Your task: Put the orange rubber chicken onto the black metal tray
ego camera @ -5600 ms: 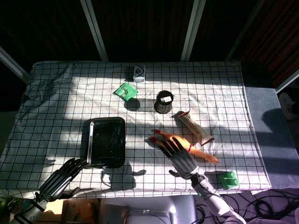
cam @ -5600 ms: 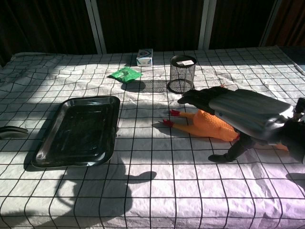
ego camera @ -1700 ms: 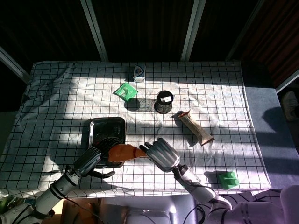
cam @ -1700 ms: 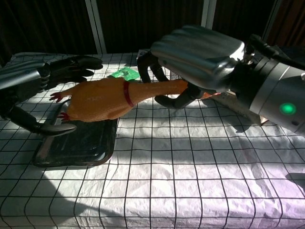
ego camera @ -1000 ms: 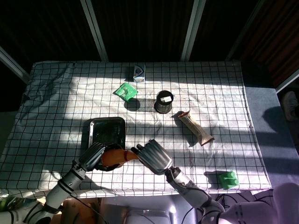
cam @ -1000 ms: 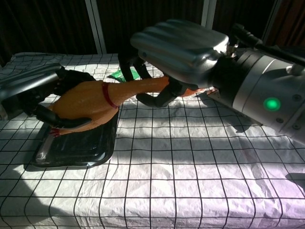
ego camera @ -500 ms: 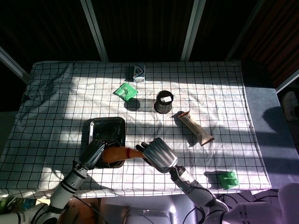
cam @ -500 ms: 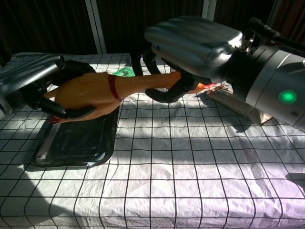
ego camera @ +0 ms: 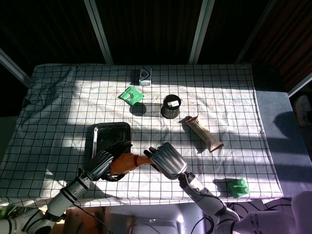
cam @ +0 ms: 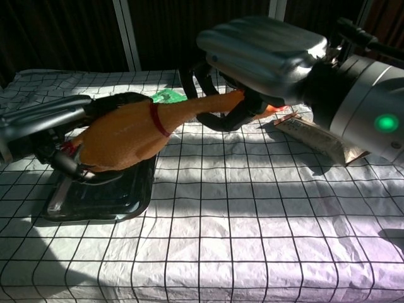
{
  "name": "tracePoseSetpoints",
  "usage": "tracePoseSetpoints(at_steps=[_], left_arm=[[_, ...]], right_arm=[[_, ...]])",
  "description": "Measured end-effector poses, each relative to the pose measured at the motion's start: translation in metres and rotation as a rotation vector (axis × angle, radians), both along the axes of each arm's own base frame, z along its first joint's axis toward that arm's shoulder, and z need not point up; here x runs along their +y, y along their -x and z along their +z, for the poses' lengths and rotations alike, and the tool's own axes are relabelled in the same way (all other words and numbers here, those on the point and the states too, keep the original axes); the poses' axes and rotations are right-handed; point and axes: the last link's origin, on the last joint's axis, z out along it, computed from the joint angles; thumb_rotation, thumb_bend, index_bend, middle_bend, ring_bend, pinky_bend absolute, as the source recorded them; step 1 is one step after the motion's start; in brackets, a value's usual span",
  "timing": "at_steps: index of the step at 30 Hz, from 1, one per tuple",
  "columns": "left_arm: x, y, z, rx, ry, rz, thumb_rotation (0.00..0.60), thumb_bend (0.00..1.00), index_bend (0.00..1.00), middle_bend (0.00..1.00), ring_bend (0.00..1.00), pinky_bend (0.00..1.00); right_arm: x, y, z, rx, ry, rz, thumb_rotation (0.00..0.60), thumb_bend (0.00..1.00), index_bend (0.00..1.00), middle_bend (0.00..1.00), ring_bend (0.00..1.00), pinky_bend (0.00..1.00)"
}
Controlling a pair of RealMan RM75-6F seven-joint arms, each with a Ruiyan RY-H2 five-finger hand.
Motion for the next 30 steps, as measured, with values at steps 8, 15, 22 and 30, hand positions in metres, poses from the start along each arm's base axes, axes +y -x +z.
tracePoseSetpoints(at_steps=[8,15,22,30], left_arm=[[0.005,-0.004,0.0,-0.078,-0.091,0.078,0.6,0.61,0.66,0.72,0.72,0.98],[0.007,-0.009,0.0,-0.117,-0.183,0.058,0.6,0.76,0.72,0.91,0.92,1.0],[0.007,-0.01,-0.001,-0.137,-0.214,0.026,0.6,0.73,0.73,0.94,0.93,1.0],[0.009,-0.005,-0.004,-0.124,-0.136,0.012,0.6,0.32,0.0,0.0,0.0,0.12]], right_arm=[[-0.001,0.002,0.004,-0.005,0.005,-0.007,0.6,0.66,0.94,0.66,0.79,0.87],[-0.003,0.007,0.003,0.008,0.003,-0.02,0.6,0.66,0.94,0.66,0.79,0.87],[-0.003,0.01,0.001,0.011,-0.001,-0.029,0.6,0.66,0.94,0.66,0.79,0.87],[-0.003,0.011,-0.005,-0.002,0.001,-0.023,0.6,0.65,0.94,0.66,0.79,0.87]])
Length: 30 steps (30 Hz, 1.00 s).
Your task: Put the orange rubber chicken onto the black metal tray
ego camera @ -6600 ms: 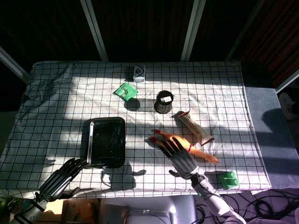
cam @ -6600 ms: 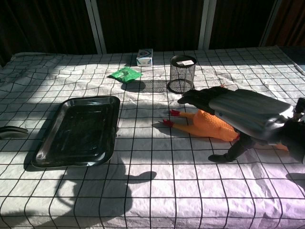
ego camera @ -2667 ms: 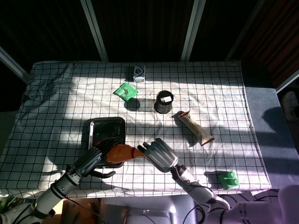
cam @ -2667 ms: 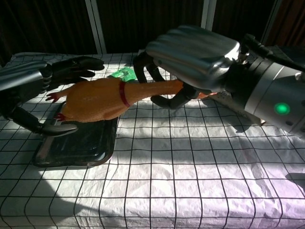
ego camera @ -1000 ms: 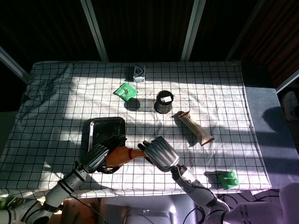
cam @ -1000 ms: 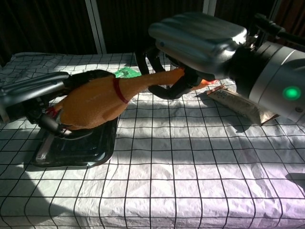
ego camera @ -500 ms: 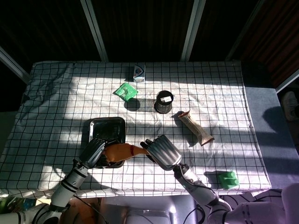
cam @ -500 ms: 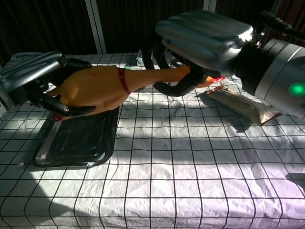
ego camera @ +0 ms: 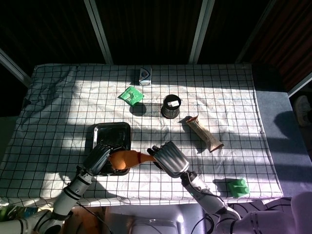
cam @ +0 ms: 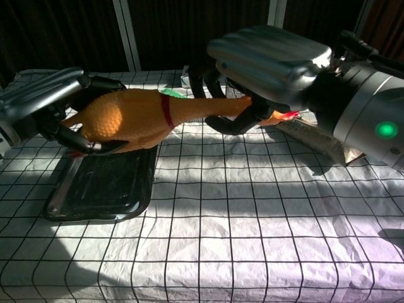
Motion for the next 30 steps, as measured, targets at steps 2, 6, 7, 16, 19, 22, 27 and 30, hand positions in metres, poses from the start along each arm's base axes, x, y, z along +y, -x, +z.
tracePoseSetpoints(at_steps=[2,6,7,16,19,22,27,30], left_arm=[[0.0,0.003,-0.004,-0.003,0.074,0.015,0.6,0.28,0.0,0.0,0.0,0.03],[0.003,0.01,-0.003,-0.03,0.17,0.035,0.6,0.24,0.0,0.0,0.0,0.0],[0.004,0.011,0.001,-0.036,0.168,0.029,0.6,0.23,0.0,0.0,0.0,0.0],[0.01,0.03,0.05,-0.077,0.089,0.004,0.6,0.22,0.0,0.0,0.0,0.0],[0.012,0.04,0.067,-0.116,0.074,0.025,0.6,0.22,0.0,0.0,0.0,0.0],[0.014,0.052,0.087,-0.122,0.037,0.041,0.6,0.22,0.0,0.0,0.0,0.0],[0.013,0.064,0.1,-0.101,-0.027,0.05,0.6,0.22,0.0,0.0,0.0,0.0],[0.01,0.071,0.105,-0.092,-0.05,0.062,0.6,0.22,0.0,0.0,0.0,0.0]], right_arm=[[0.0,0.001,-0.002,-0.002,0.005,0.001,0.6,0.65,0.94,0.66,0.79,0.87],[-0.001,0.003,-0.008,-0.002,0.014,-0.006,0.6,0.65,0.94,0.66,0.79,0.87],[-0.001,0.004,-0.009,-0.004,0.015,-0.01,0.6,0.65,0.94,0.66,0.79,0.87],[-0.011,0.007,-0.032,0.015,0.032,-0.025,0.6,0.65,0.94,0.66,0.79,0.87],[-0.015,0.001,-0.041,0.007,0.033,-0.033,0.6,0.65,0.94,0.66,0.79,0.87],[-0.018,-0.006,-0.05,-0.007,0.039,-0.039,0.6,0.65,0.94,0.66,0.79,0.87],[-0.023,-0.019,-0.069,-0.045,0.05,-0.049,0.6,0.65,0.94,0.66,0.79,0.87],[-0.025,-0.028,-0.086,-0.059,0.057,-0.05,0.6,0.65,0.94,0.66,0.79,0.87]])
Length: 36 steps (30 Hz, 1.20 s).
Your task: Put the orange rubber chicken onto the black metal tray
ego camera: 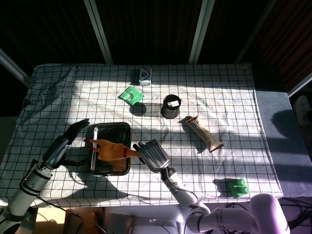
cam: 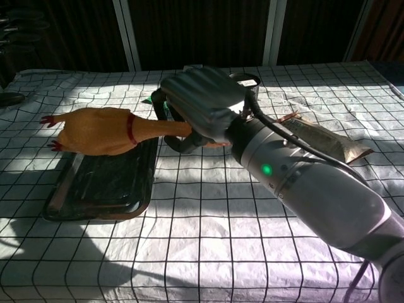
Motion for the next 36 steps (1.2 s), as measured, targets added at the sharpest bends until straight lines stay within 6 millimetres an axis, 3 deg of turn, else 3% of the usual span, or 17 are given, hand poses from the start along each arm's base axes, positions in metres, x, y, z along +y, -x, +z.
tracePoseSetpoints(at_steps=[3,5,8,11,12,15,19,29,32,36], left_arm=[[0.0,0.004,0.002,0.005,-0.005,0.01,0.6,0.22,0.0,0.0,0.0,0.0],[0.0,0.006,0.003,0.004,-0.006,0.015,0.6,0.22,0.0,0.0,0.0,0.0],[0.0,0.007,0.003,-0.003,0.001,0.023,0.6,0.22,0.0,0.0,0.0,0.0],[0.001,0.009,0.001,-0.004,0.009,0.03,0.6,0.23,0.0,0.0,0.0,0.0],[0.001,0.009,0.001,-0.004,0.01,0.031,0.6,0.23,0.0,0.0,0.0,0.0],[0.0,0.01,0.0,-0.001,0.01,0.033,0.6,0.22,0.0,0.0,0.0,0.0],[0.0,0.009,-0.001,0.0,0.007,0.034,0.6,0.22,0.0,0.0,0.0,0.0],[0.0,0.01,0.0,0.009,0.013,0.039,0.6,0.27,0.0,0.0,0.0,0.0],[-0.003,0.014,0.006,0.03,-0.002,0.038,0.6,0.29,0.0,0.0,0.0,0.0],[-0.011,0.025,0.014,0.109,-0.021,0.05,0.6,0.29,0.0,0.0,0.0,0.0]], right_arm=[[-0.002,-0.007,-0.02,-0.006,0.009,-0.004,0.6,0.65,0.87,0.66,0.76,0.84],[-0.002,-0.011,-0.033,-0.004,0.01,-0.008,0.6,0.62,0.71,0.62,0.68,0.77],[0.0,-0.017,-0.055,0.001,-0.007,-0.013,0.6,0.43,0.41,0.43,0.48,0.61],[0.003,-0.024,-0.069,0.004,-0.05,-0.014,0.6,0.26,0.07,0.17,0.21,0.34],[0.002,-0.023,-0.071,0.009,-0.058,-0.025,0.6,0.23,0.01,0.09,0.13,0.26],[0.002,-0.021,-0.074,0.035,-0.068,-0.062,0.6,0.17,0.0,0.0,0.01,0.1],[-0.001,-0.02,-0.072,0.062,-0.053,-0.088,0.6,0.11,0.0,0.0,0.0,0.0],[-0.011,-0.008,-0.047,0.103,-0.042,-0.106,0.6,0.04,0.0,0.0,0.0,0.0],[-0.009,-0.004,-0.032,0.091,-0.05,-0.099,0.6,0.04,0.0,0.0,0.0,0.0],[-0.001,0.01,0.003,0.075,-0.052,-0.077,0.6,0.05,0.0,0.0,0.0,0.0]])
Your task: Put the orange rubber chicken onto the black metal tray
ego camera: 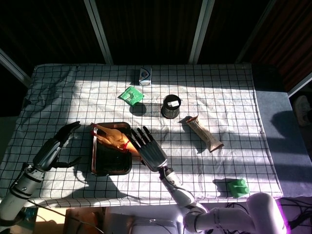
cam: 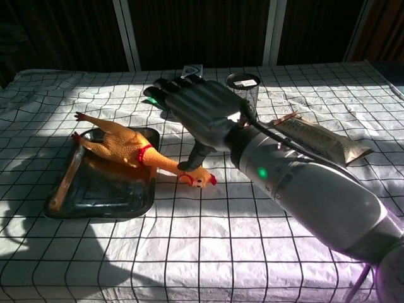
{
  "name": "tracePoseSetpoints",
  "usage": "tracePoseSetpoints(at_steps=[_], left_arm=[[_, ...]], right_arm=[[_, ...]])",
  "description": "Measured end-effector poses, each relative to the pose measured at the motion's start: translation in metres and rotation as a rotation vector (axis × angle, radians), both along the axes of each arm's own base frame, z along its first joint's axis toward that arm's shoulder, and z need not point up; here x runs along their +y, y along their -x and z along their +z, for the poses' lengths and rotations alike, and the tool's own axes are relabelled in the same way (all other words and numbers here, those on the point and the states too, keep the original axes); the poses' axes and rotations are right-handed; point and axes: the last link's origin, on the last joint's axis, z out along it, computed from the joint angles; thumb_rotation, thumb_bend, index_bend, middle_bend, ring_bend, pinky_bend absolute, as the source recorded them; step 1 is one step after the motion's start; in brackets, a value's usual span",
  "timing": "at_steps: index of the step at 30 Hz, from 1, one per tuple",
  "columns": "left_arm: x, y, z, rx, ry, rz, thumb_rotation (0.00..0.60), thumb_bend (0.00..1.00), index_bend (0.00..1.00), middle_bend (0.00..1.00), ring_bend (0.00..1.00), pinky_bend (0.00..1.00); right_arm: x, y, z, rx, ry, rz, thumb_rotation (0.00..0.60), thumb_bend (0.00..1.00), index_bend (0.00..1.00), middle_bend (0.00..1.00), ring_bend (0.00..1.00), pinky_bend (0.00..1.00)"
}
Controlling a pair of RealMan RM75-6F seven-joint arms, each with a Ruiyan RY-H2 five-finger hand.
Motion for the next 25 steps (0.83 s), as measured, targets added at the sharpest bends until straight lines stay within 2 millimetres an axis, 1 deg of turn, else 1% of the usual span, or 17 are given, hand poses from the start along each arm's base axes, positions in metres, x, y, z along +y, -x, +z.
tracePoseSetpoints(at_steps=[2,5,6,8,9,11,12,13,15,17,18,21,24,25], left_arm=[[-0.005,0.007,0.003,0.055,-0.011,0.012,0.6,0.29,0.0,0.0,0.0,0.0],[-0.015,0.02,0.008,0.168,-0.042,0.045,0.6,0.3,0.0,0.0,0.0,0.0],[-0.02,0.026,0.01,0.217,-0.059,0.064,0.6,0.31,0.0,0.0,0.0,0.0],[-0.03,0.036,0.012,0.291,-0.091,0.099,0.6,0.32,0.0,0.0,0.0,0.0],[-0.039,0.042,0.013,0.339,-0.114,0.126,0.6,0.32,0.0,0.0,0.0,0.0],[-0.055,0.053,0.014,0.405,-0.149,0.17,0.6,0.32,0.0,0.0,0.0,0.0],[-0.067,0.06,0.014,0.438,-0.172,0.197,0.6,0.32,0.0,0.0,0.0,0.0],[-0.076,0.064,0.014,0.456,-0.186,0.213,0.6,0.33,0.0,0.0,0.0,0.0],[-0.092,0.07,0.011,0.474,-0.194,0.232,0.6,0.33,0.0,0.0,0.0,0.0],[-0.1,0.072,0.007,0.47,-0.182,0.227,0.6,0.34,0.0,0.0,0.0,0.0],[-0.104,0.071,0.004,0.465,-0.175,0.213,0.6,0.34,0.0,0.0,0.0,0.0],[-0.11,0.069,-0.004,0.459,-0.166,0.177,0.6,0.34,0.0,0.0,0.0,0.0],[-0.109,0.07,-0.006,0.458,-0.181,0.178,0.6,0.34,0.0,0.0,0.0,0.0],[-0.108,0.07,-0.006,0.457,-0.191,0.18,0.6,0.34,0.0,0.0,0.0,0.0]], right_arm=[[0.005,0.011,0.02,0.007,0.004,0.001,0.6,0.05,0.0,0.0,0.0,0.0],[0.015,0.04,0.06,0.054,0.025,-0.021,0.6,0.05,0.0,0.0,0.0,0.0],[0.019,0.055,0.078,0.084,0.04,-0.041,0.6,0.05,0.0,0.0,0.0,0.0],[0.027,0.081,0.105,0.136,0.071,-0.082,0.6,0.05,0.0,0.0,0.0,0.0],[0.035,0.101,0.125,0.173,0.097,-0.12,0.6,0.05,0.0,0.0,0.0,0.0],[0.049,0.134,0.154,0.218,0.144,-0.193,0.6,0.05,0.0,0.0,0.0,0.0],[0.061,0.155,0.171,0.233,0.175,-0.249,0.6,0.05,0.0,0.0,0.0,0.0],[0.069,0.168,0.181,0.234,0.196,-0.289,0.6,0.05,0.0,0.0,0.0,0.0],[0.086,0.193,0.198,0.211,0.227,-0.361,0.6,0.05,0.0,0.0,0.0,0.0],[0.097,0.212,0.206,0.185,0.24,-0.404,0.6,0.05,0.0,0.0,0.0,0.0],[0.105,0.225,0.21,0.171,0.248,-0.428,0.6,0.05,0.0,0.0,0.0,0.0],[0.121,0.255,0.218,0.147,0.26,-0.468,0.6,0.05,0.0,0.0,0.0,0.0],[0.133,0.276,0.225,0.13,0.257,-0.488,0.6,0.05,0.0,0.0,0.0,0.0],[0.135,0.278,0.226,0.12,0.255,-0.491,0.6,0.05,0.0,0.0,0.0,0.0]])
